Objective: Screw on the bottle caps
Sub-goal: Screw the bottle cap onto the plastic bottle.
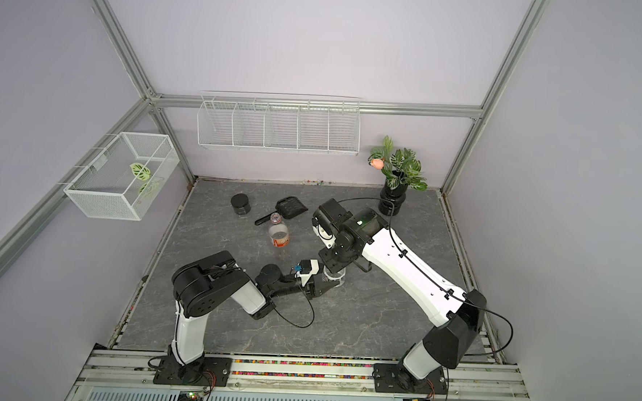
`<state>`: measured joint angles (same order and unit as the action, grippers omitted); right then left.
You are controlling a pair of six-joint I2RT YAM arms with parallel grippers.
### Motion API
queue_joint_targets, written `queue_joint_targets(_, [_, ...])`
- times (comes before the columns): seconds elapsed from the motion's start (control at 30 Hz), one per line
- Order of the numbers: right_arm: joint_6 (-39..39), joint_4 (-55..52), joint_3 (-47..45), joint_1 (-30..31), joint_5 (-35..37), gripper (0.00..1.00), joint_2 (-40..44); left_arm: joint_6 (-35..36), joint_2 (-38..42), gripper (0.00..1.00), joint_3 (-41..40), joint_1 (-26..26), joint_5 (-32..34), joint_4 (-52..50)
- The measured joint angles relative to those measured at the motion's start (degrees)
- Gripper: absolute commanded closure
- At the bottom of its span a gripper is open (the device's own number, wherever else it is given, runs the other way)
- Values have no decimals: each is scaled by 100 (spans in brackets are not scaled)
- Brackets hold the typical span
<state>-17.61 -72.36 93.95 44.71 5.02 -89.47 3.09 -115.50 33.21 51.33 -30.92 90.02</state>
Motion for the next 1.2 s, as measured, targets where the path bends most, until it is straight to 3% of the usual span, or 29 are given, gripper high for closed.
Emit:
queue_joint_targets(0.1, [-1534, 396, -470, -13, -11, 82, 361, 22, 0, 54, 0, 52, 92, 7])
queue_joint_targets(0.23, [-2881, 909, -872, -173, -275, 78, 616, 2, 0, 54, -17, 59, 181, 15])
queue_joint_targets(0.37, [-3510, 1027, -822, -221, -404, 54, 608, -50, 0, 53, -94, 46, 269, 101])
queue_joint_targets(0.47, [-3377, 896, -839, -227, -601, 44, 581, -50, 0, 53, -96, 68, 289, 109])
queue_joint_targets(0.67, [-1631, 1040, -890, -286, -654, 45, 1091, -37, 0, 53, -96, 72, 236, 111])
queue_joint_targets(0.9, [2264, 1255, -1283, -398, -1211, 47, 2024, 22, 0, 53, -81, 72, -48, 105])
queue_joint_targets(1.07, [4411, 732, -1058, -682, -1410, 47, 1624, 22, 0, 53, -52, 72, -221, 81])
queue_joint_targets(1.2, [5497, 345, -752, -723, -1460, 47, 1130, 24, 0, 53, -17, 72, -330, 35])
